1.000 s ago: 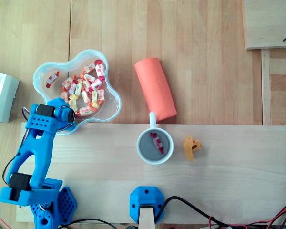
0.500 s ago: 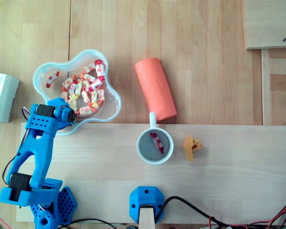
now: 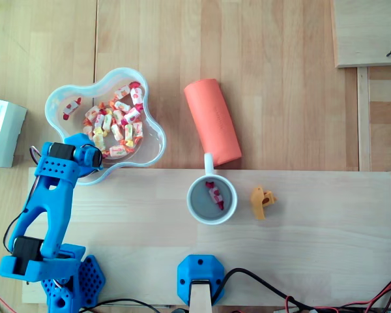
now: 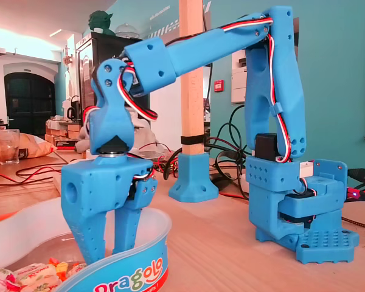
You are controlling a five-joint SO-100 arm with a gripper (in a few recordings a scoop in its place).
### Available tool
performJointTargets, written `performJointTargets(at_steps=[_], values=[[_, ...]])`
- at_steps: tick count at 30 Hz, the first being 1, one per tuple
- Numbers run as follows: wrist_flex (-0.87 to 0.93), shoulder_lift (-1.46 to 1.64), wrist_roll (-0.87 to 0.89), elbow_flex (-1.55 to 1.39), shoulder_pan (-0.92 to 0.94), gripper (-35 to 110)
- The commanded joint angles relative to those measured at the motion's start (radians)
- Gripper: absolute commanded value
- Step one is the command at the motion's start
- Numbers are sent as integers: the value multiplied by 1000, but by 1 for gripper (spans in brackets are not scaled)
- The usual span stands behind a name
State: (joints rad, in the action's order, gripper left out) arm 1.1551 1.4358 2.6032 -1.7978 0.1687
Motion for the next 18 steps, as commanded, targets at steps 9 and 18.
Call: performJointTargets(at_steps=[9, 18], values=[[6, 9, 9, 18, 8, 18], [6, 6, 29, 18, -63, 18]])
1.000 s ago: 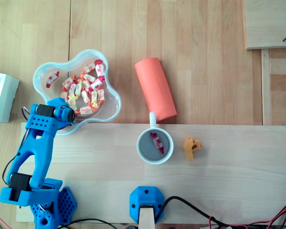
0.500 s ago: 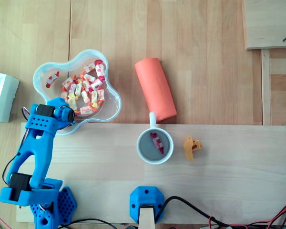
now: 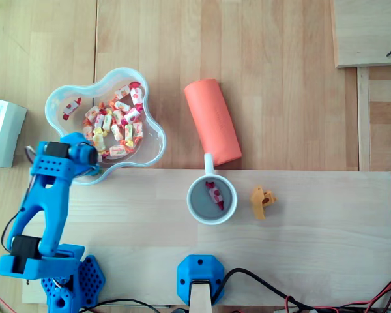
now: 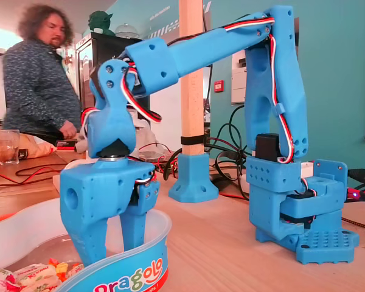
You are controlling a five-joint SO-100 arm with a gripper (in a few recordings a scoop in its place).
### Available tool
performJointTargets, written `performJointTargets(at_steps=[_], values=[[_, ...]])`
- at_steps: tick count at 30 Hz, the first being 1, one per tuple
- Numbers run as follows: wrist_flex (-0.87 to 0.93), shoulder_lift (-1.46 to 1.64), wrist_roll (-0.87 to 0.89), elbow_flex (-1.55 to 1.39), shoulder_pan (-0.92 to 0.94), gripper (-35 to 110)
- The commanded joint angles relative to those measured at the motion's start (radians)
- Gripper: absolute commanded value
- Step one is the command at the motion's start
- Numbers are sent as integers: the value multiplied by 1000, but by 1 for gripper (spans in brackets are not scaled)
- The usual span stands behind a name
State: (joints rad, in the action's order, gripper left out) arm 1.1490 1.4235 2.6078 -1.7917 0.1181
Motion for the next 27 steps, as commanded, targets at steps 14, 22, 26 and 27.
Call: performJointTargets(at_steps=[14, 22, 26, 27], values=[[12, 23, 23, 15, -15, 18], [12, 17, 23, 44, -12, 18], [12, 15, 25, 46, -12, 18], [12, 15, 25, 46, -12, 18]])
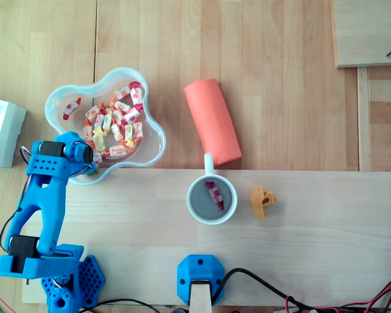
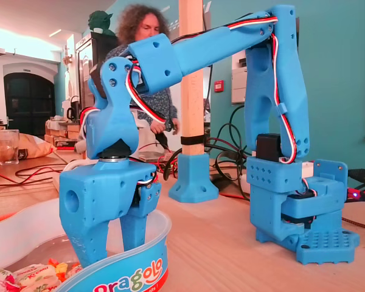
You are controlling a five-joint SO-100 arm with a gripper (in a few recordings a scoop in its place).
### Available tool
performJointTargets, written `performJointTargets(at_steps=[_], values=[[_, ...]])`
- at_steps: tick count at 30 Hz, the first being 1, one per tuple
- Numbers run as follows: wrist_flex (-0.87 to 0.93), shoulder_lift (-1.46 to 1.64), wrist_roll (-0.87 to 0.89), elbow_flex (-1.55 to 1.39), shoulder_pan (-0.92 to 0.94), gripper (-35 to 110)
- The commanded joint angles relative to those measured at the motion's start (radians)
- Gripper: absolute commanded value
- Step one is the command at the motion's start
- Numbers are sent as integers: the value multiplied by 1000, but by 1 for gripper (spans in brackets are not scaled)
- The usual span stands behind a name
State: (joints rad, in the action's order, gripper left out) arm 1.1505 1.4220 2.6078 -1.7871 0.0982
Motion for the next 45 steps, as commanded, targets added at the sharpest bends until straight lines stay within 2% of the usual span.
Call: performJointTargets(at_steps=[1, 15, 29, 35, 45], values=[[11, 15, 25, 41, 8, 18], [11, 15, 25, 40, 9, 7], [11, 14, 25, 40, 9, 5], [11, 14, 25, 40, 9, -4], [11, 18, 25, 49, 9, -3]])
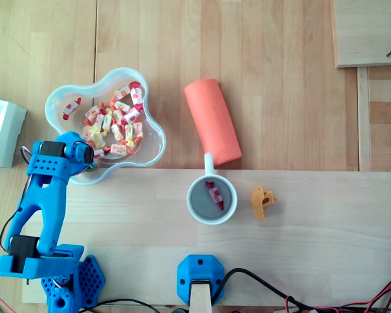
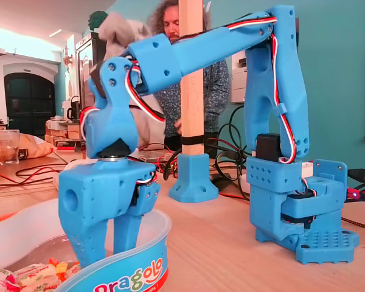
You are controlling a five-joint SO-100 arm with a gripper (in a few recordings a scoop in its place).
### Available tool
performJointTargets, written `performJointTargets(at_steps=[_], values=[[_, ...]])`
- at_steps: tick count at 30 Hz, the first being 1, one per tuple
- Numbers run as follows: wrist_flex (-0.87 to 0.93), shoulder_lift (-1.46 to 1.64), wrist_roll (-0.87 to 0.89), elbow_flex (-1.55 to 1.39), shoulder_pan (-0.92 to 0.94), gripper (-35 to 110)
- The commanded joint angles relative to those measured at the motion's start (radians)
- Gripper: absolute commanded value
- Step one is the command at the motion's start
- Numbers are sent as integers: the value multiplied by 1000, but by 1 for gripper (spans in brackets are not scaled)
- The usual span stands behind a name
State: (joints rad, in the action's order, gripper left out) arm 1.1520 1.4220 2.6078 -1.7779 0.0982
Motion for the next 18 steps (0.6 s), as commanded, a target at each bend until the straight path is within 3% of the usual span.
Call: performJointTargets(at_steps=[1, 18], values=[[9, 25, 25, 43, 9, -3], [26, 92, 14, 29, 11, -1]])
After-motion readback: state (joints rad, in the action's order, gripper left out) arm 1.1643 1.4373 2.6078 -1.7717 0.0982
